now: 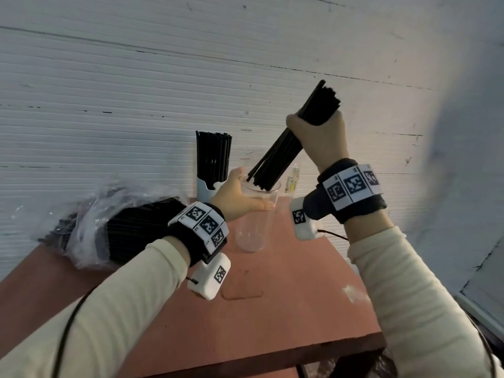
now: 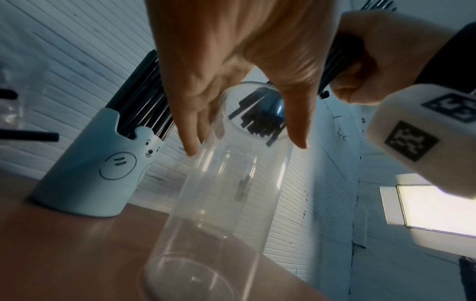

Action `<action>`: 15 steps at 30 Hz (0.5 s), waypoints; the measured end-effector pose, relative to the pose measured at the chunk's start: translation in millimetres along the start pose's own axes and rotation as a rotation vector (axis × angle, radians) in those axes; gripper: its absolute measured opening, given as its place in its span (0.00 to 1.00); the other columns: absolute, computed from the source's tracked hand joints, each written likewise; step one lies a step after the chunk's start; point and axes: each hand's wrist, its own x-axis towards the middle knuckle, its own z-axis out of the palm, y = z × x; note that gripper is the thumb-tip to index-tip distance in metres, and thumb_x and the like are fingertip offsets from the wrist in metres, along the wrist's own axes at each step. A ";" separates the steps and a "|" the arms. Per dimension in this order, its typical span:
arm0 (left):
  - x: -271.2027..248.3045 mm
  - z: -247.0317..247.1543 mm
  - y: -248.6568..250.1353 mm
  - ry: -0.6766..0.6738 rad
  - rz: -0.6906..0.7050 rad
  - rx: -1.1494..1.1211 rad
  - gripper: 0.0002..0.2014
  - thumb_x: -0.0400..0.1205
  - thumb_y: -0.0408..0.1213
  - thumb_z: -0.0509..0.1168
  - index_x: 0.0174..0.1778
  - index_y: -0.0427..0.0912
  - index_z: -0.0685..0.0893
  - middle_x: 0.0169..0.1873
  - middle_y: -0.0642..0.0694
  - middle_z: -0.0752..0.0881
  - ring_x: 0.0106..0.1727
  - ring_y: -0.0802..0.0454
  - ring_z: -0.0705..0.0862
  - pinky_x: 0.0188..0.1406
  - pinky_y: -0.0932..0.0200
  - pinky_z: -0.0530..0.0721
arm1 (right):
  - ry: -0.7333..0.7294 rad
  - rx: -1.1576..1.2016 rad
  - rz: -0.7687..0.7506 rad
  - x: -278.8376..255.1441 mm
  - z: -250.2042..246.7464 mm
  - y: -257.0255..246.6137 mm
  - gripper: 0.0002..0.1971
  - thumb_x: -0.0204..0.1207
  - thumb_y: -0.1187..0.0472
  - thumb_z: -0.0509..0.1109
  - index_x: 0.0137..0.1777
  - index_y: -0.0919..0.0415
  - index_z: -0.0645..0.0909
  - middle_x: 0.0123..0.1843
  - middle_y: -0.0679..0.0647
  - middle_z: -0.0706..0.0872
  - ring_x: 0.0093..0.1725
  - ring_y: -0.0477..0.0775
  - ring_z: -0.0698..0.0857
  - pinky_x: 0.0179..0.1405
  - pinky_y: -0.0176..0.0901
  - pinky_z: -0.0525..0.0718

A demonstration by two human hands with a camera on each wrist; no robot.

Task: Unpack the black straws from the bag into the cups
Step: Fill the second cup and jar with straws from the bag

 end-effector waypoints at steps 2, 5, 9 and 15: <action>0.4 0.1 -0.6 0.005 0.007 -0.010 0.51 0.69 0.46 0.80 0.82 0.45 0.57 0.76 0.51 0.70 0.69 0.57 0.71 0.62 0.64 0.67 | -0.078 -0.040 0.026 1.1 6.4 6.3 0.08 0.67 0.62 0.72 0.33 0.60 0.74 0.29 0.51 0.76 0.29 0.47 0.76 0.29 0.40 0.76; 1.0 -2.7 -1.2 0.026 0.008 -0.007 0.50 0.67 0.46 0.81 0.81 0.46 0.60 0.72 0.53 0.72 0.68 0.57 0.73 0.57 0.71 0.70 | -0.194 -0.139 0.053 3.6 18.6 12.2 0.13 0.68 0.60 0.73 0.30 0.58 0.70 0.26 0.48 0.73 0.26 0.47 0.74 0.25 0.37 0.73; 2.2 -3.0 -2.4 0.034 0.013 0.000 0.47 0.67 0.44 0.81 0.80 0.45 0.63 0.70 0.51 0.75 0.68 0.55 0.74 0.62 0.63 0.71 | -0.505 -0.346 0.191 3.8 38.7 21.9 0.15 0.69 0.55 0.76 0.30 0.56 0.73 0.25 0.48 0.74 0.23 0.47 0.73 0.20 0.35 0.70; 3.4 -5.5 -5.6 0.033 0.031 -0.019 0.39 0.65 0.42 0.83 0.70 0.44 0.74 0.56 0.55 0.83 0.58 0.57 0.83 0.50 0.68 0.76 | -0.787 -0.597 0.271 -0.7 42.7 26.2 0.22 0.67 0.39 0.78 0.39 0.60 0.84 0.26 0.51 0.84 0.22 0.47 0.77 0.28 0.36 0.75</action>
